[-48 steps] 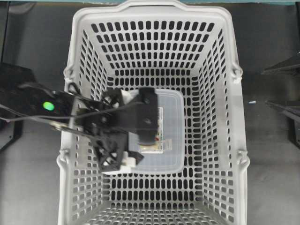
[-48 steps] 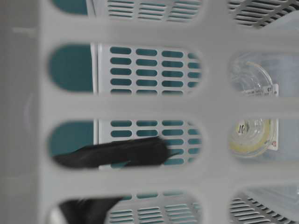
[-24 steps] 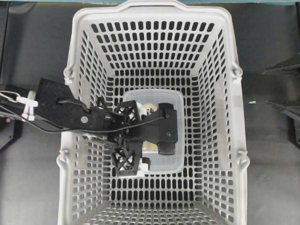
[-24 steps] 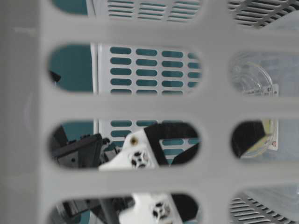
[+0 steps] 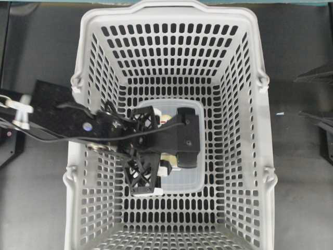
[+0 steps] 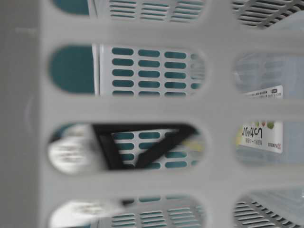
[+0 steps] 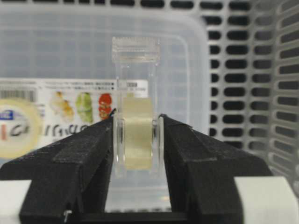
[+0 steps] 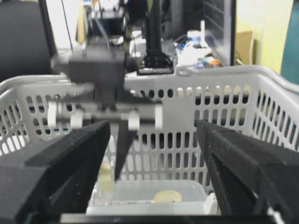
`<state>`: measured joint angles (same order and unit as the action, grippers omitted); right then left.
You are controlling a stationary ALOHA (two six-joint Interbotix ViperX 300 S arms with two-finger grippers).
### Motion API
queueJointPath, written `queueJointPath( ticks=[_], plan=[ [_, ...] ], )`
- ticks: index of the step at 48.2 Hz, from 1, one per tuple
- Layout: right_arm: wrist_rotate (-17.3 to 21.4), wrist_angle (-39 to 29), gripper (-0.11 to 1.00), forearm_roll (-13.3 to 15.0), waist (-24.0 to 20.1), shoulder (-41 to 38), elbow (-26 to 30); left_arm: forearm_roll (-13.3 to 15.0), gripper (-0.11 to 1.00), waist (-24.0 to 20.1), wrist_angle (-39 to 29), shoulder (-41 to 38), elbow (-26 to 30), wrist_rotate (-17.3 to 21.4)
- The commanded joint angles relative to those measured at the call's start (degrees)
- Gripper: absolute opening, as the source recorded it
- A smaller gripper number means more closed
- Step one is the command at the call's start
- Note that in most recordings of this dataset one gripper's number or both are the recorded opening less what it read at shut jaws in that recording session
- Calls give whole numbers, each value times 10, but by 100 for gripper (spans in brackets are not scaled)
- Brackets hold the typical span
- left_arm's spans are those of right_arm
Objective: Pick up the tape dispenser from the shopping basket with the left arm.
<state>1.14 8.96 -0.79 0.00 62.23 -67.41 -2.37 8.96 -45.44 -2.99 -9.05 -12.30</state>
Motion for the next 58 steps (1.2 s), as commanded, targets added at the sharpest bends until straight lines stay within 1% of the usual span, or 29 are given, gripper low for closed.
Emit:
queueJointPath(
  ticks=[1, 8, 14, 17, 22, 58],
  plan=[
    [-1, 2, 72, -2, -1, -1, 3, -2, 29, -4, -52, 36, 62, 1],
    [-2, 2, 72, -2, -1, 2, 2, -2, 29, -5, -149, 54, 146, 0],
    [-2, 2, 72, -2, -1, 3, 2, -2, 29, -5, -202, 54, 205, 0],
    [-2, 2, 72, -2, -1, 3, 2, -2, 29, -5, -216, 51, 221, 1],
    [-2, 2, 72, -2, 0, 4, 2, -2, 29, -5, -225, 49, 229, 1],
    [-2, 2, 72, -2, 0, 4, 2, -2, 29, -5, -229, 47, 226, 2]
  ],
)
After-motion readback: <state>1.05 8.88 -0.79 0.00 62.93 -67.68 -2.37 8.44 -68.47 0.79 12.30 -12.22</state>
